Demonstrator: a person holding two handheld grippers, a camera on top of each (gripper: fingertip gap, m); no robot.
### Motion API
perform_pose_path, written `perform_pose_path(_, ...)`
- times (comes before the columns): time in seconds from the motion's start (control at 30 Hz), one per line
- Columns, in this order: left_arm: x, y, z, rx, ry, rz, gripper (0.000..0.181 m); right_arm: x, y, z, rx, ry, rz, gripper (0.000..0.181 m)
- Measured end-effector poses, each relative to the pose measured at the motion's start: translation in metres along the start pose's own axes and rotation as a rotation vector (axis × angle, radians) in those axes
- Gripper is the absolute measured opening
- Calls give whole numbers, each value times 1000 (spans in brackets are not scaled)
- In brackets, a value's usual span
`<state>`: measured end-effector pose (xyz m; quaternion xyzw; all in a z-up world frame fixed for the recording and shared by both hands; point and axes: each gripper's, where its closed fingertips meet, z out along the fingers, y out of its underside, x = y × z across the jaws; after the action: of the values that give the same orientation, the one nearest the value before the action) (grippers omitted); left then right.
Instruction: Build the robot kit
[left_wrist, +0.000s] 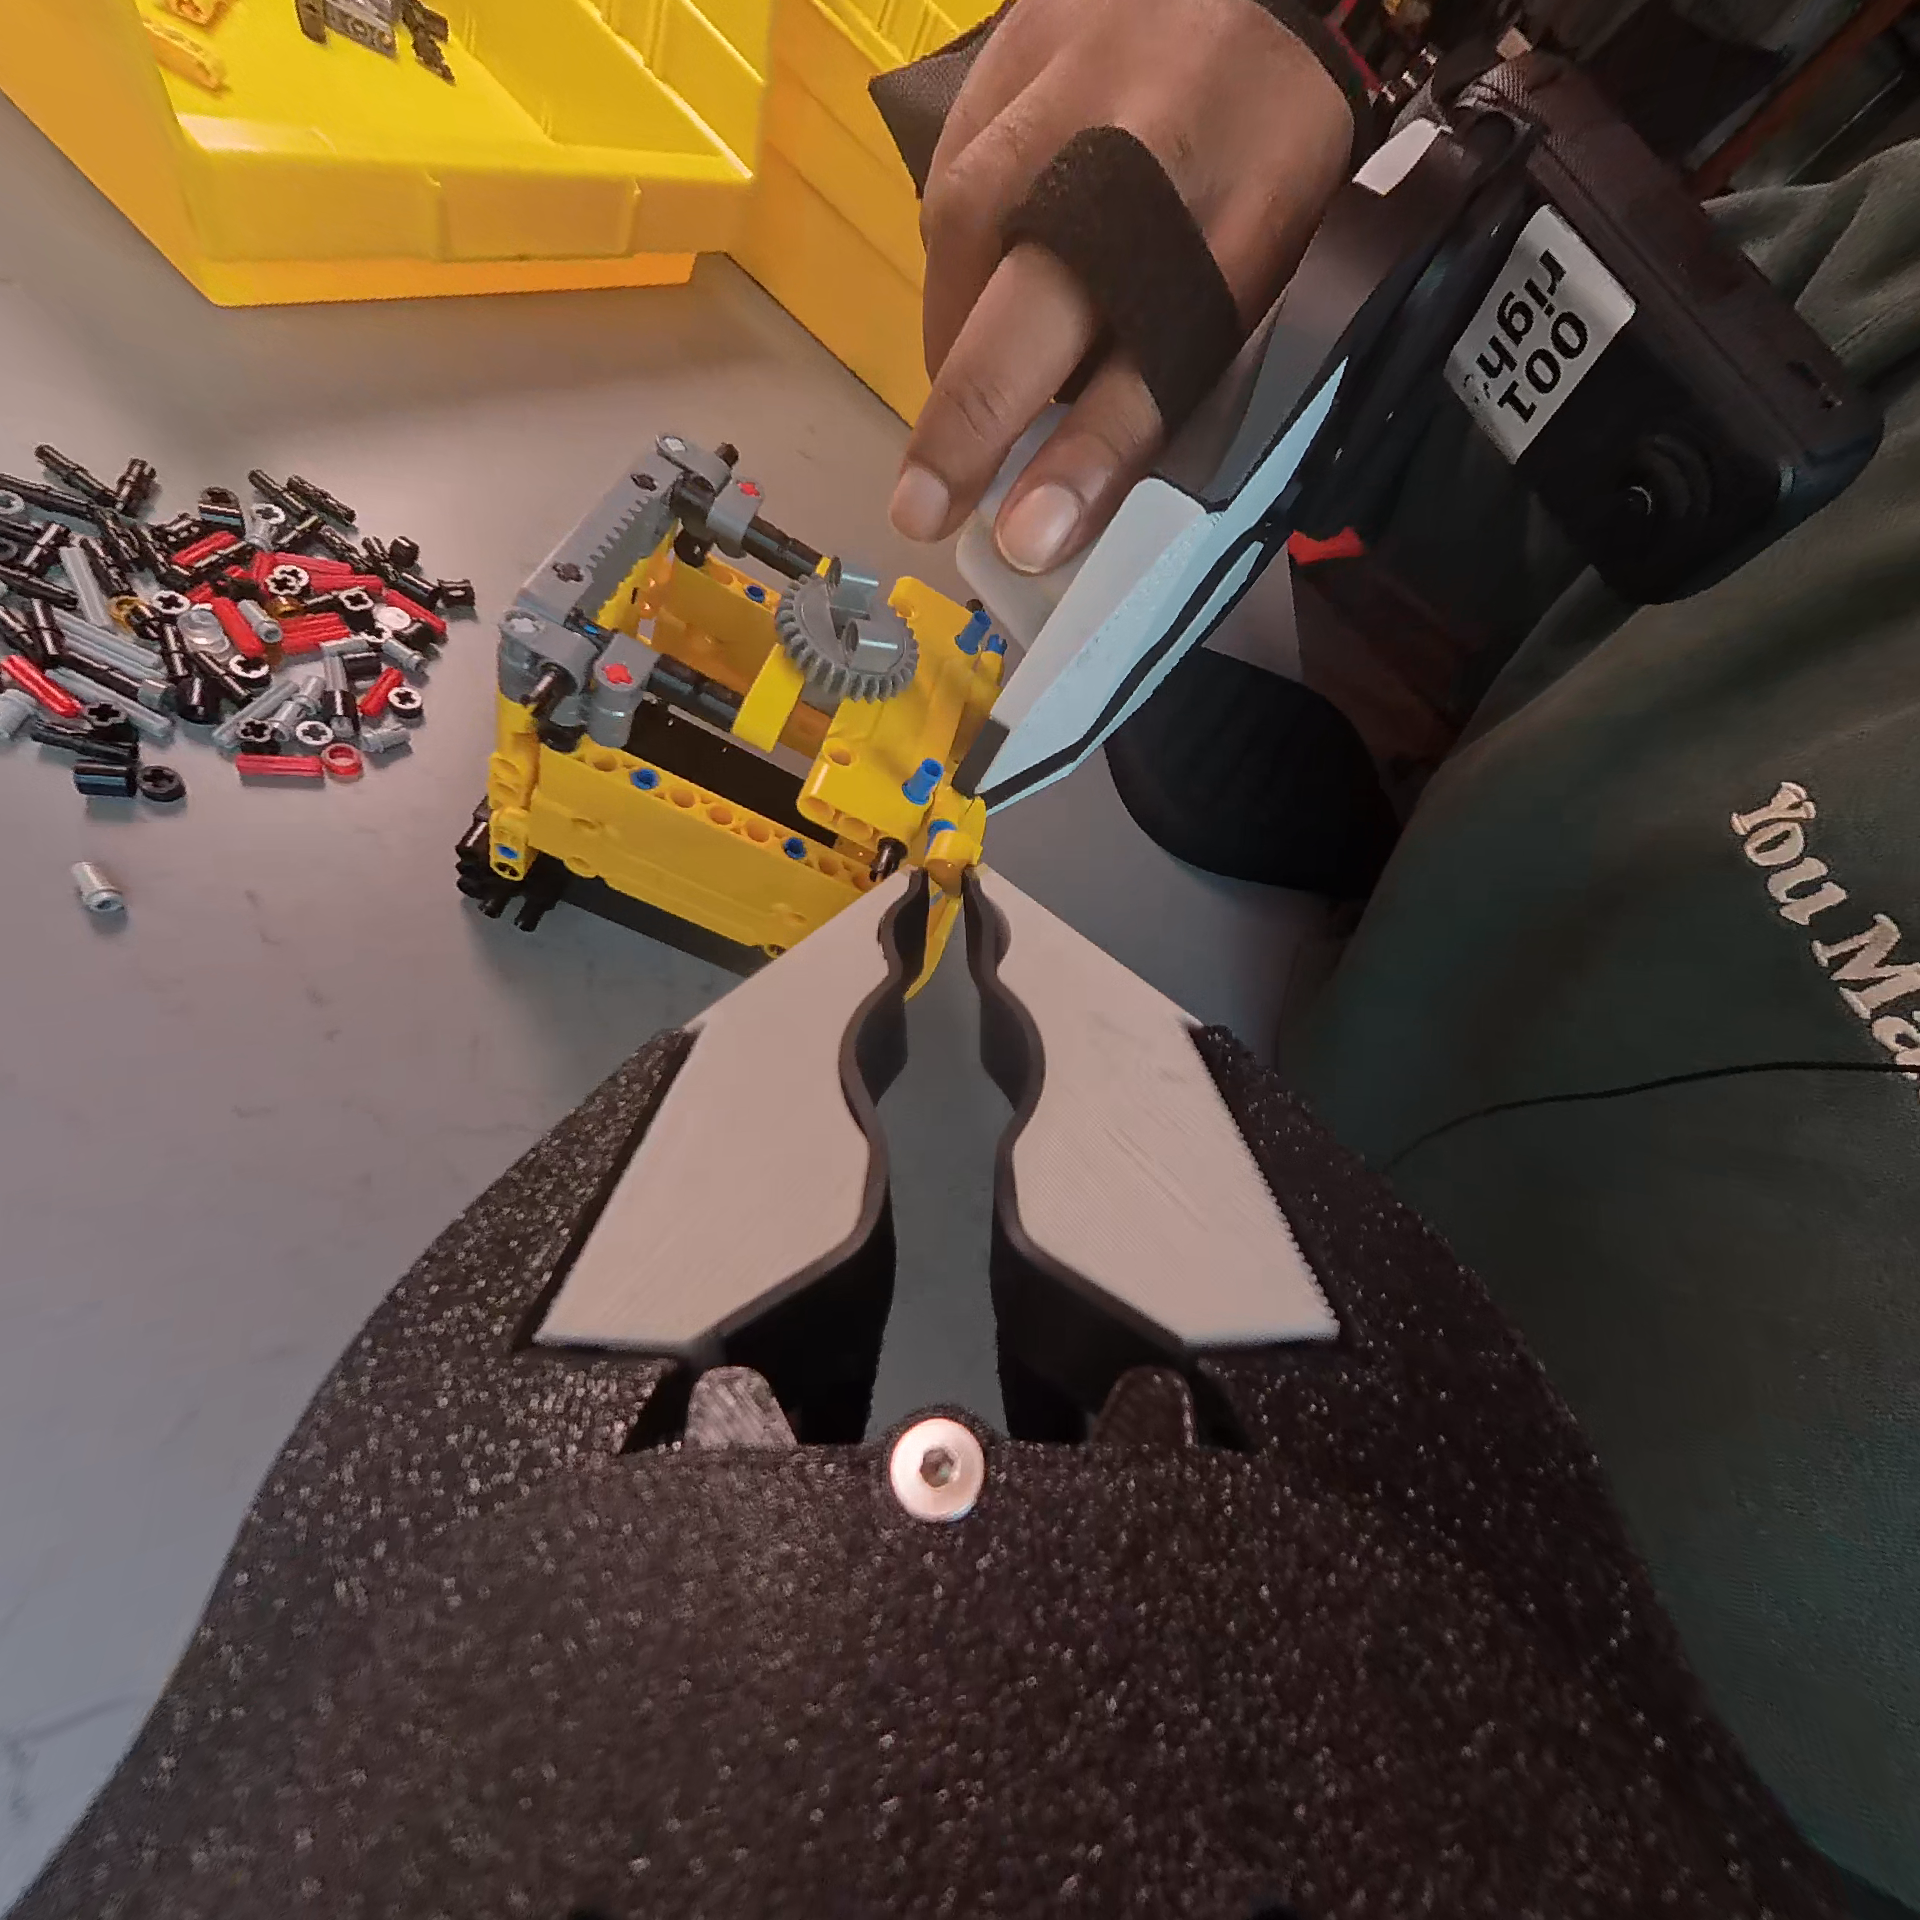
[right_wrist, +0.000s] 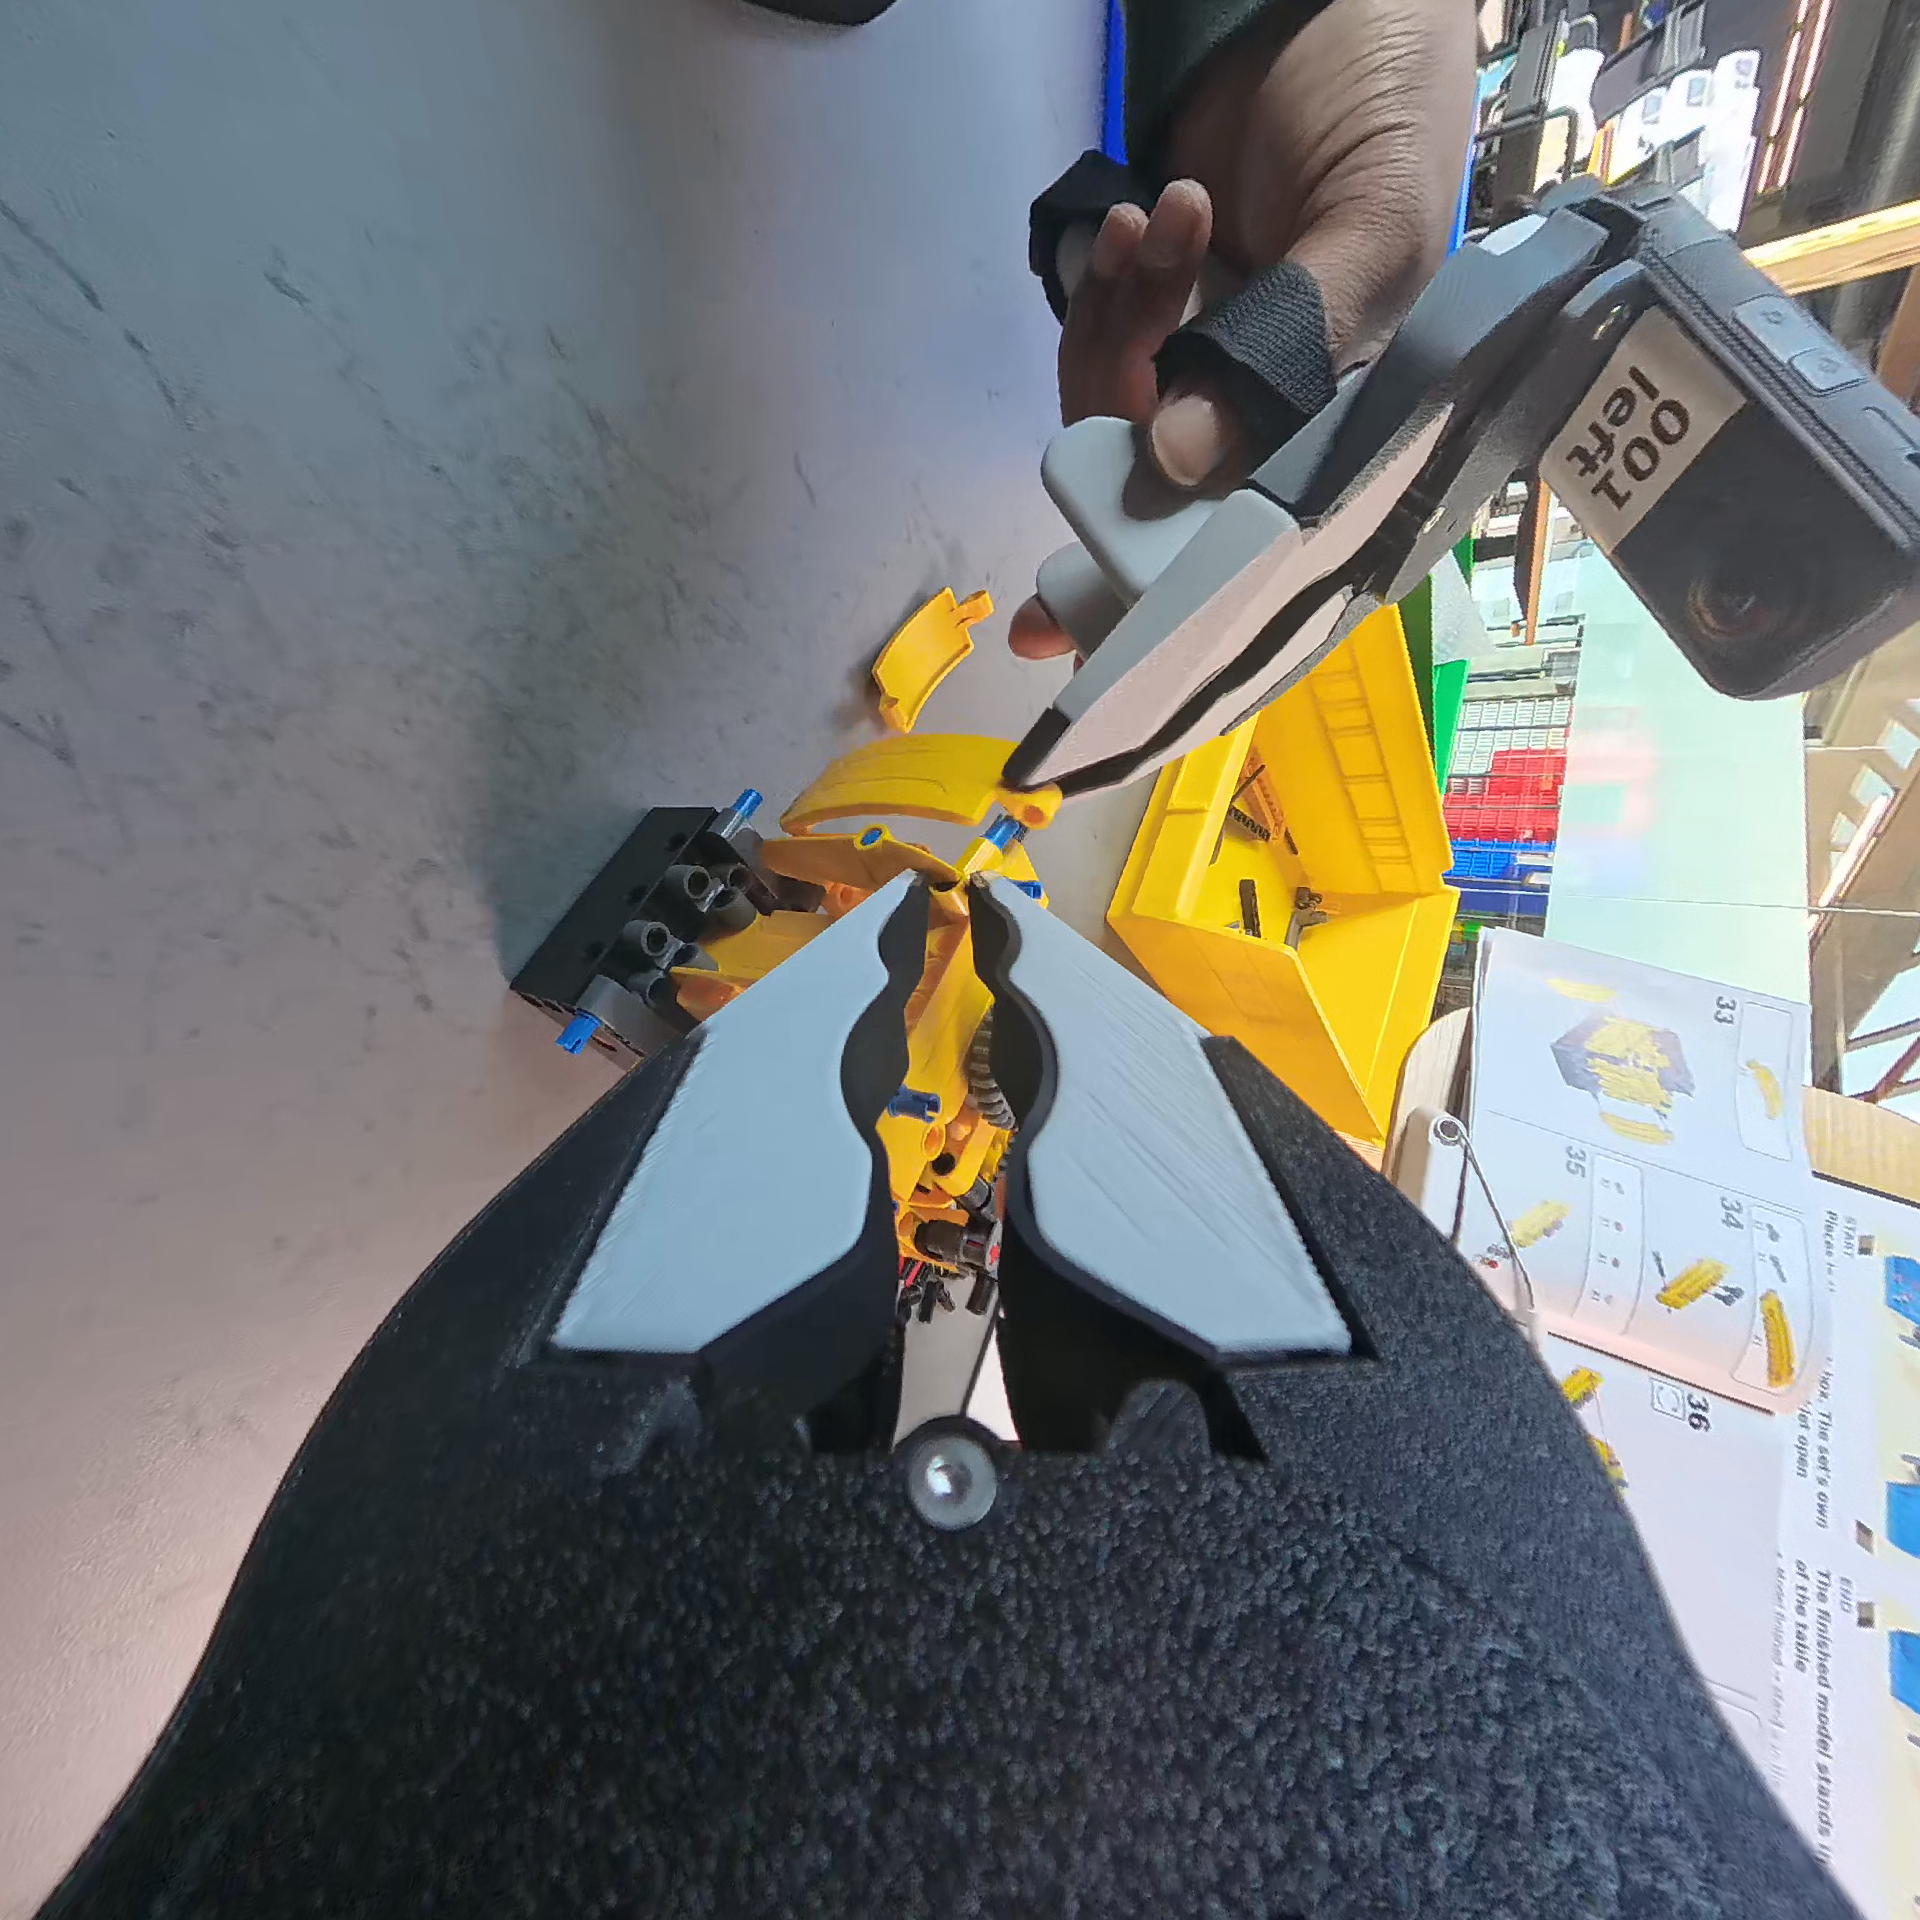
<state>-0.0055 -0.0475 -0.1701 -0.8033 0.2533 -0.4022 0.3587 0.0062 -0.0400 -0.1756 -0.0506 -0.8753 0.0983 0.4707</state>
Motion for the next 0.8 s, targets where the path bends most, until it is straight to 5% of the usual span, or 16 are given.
perform_pose_path(0.43, -4, 5, -2, -153, -86, 78, 6, 1, -1, 2, 21, 5, 19, 7)
perform_pose_path(0.8, -5, 4, 1, -108, -44, -55, 6, 1, 0, 0, 24, 13, 15, 7)
